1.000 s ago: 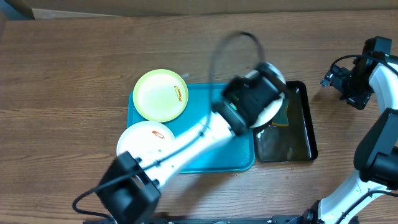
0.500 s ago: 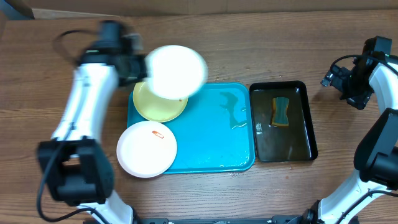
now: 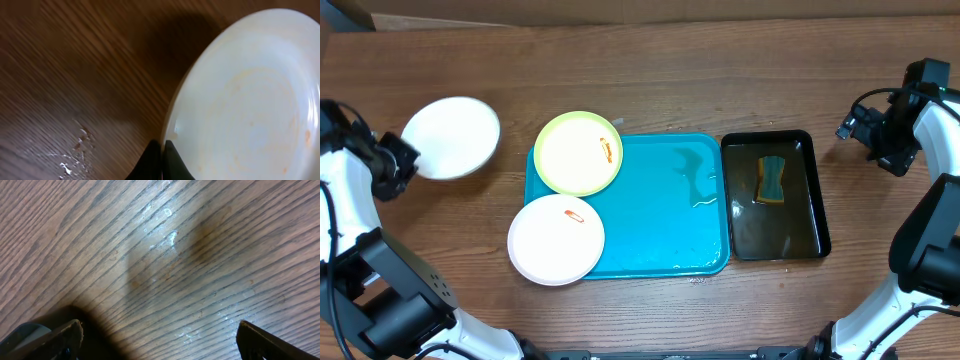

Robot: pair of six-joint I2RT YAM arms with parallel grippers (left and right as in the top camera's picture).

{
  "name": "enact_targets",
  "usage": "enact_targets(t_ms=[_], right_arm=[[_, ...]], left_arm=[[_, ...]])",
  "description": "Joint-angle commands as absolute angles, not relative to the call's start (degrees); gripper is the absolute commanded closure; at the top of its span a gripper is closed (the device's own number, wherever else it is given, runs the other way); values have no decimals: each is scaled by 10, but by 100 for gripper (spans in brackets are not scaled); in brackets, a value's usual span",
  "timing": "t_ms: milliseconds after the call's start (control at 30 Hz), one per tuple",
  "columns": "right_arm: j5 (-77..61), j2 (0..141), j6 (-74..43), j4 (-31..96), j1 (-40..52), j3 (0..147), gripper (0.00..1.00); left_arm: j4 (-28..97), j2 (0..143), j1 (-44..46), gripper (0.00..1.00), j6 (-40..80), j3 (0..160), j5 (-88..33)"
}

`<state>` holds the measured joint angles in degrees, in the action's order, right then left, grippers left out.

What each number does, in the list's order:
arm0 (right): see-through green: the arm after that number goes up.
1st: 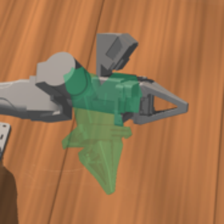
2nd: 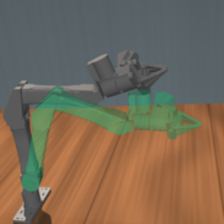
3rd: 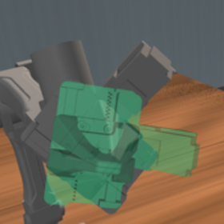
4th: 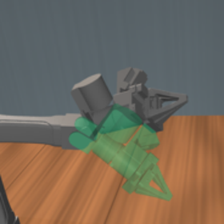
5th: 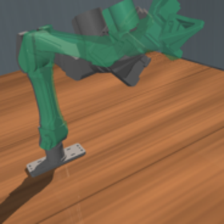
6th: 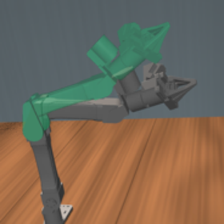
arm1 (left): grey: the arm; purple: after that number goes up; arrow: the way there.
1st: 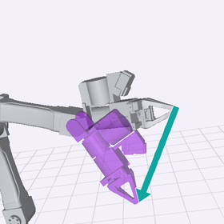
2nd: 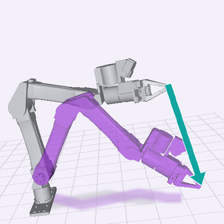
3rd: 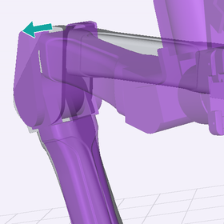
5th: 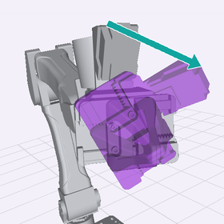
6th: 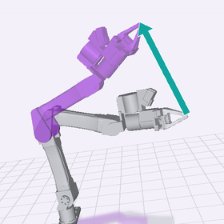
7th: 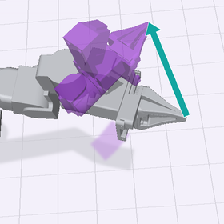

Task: Clean dirty plates on tray and stack at the side
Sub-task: 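Set the white plate down on the table's left side and release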

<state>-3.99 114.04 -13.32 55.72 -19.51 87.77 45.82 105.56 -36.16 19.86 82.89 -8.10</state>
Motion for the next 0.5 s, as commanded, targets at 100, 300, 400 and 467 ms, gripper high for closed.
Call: enact_targets(t_ms=[100, 300, 400, 467], right_arm=[[-35, 1119, -135, 556, -197, 893, 0], [-35, 1119, -135, 556, -197, 893, 0], [-35, 1119, -135, 556, -197, 893, 0], [-35, 1119, -135, 556, -197, 893, 0]], left_arm=[[344, 1043, -355, 95, 214, 744, -7], [292, 1046, -345, 93, 206, 695, -6], [293, 1046, -345, 49, 199, 698, -24], [301, 1046, -344, 41, 180, 707, -84]])
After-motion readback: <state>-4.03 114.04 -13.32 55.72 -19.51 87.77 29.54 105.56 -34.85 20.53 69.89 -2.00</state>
